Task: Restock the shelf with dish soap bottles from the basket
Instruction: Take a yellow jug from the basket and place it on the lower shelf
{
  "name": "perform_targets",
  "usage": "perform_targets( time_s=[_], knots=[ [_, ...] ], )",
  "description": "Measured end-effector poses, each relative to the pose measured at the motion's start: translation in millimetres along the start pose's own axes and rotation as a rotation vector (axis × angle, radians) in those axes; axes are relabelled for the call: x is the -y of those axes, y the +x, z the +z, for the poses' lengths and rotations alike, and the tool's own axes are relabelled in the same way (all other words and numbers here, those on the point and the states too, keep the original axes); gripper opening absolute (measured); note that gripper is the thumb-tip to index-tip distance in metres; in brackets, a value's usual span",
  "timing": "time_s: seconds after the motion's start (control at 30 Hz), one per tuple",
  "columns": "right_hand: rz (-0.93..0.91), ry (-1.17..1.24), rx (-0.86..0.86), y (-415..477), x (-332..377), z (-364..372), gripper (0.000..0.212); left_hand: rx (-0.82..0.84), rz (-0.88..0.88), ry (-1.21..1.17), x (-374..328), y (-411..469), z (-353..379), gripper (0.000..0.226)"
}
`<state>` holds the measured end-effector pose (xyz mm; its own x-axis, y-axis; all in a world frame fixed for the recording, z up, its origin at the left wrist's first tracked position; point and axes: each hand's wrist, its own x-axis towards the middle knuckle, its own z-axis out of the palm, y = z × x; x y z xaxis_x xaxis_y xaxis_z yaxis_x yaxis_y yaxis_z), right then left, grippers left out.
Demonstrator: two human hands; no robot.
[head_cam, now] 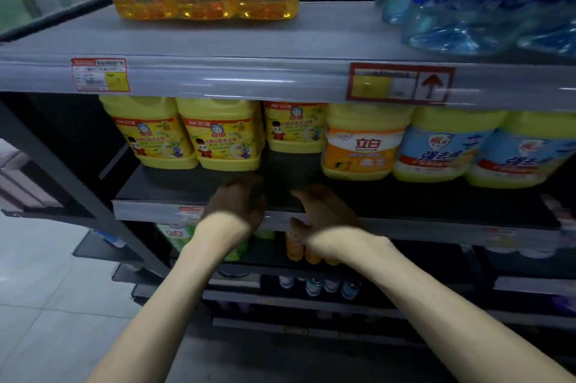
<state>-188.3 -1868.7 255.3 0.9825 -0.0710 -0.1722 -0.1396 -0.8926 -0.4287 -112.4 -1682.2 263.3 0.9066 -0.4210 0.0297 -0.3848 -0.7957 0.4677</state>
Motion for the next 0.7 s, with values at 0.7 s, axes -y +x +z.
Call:
perform_targets(
  time_s=[0.7],
  knots=[
    [0.542,0.026,-0.207,-378.4,-341.4,-28.6,0.047,0.470,0.563,0.365,-389.7,-144.5,254.3,0.045]
  ],
)
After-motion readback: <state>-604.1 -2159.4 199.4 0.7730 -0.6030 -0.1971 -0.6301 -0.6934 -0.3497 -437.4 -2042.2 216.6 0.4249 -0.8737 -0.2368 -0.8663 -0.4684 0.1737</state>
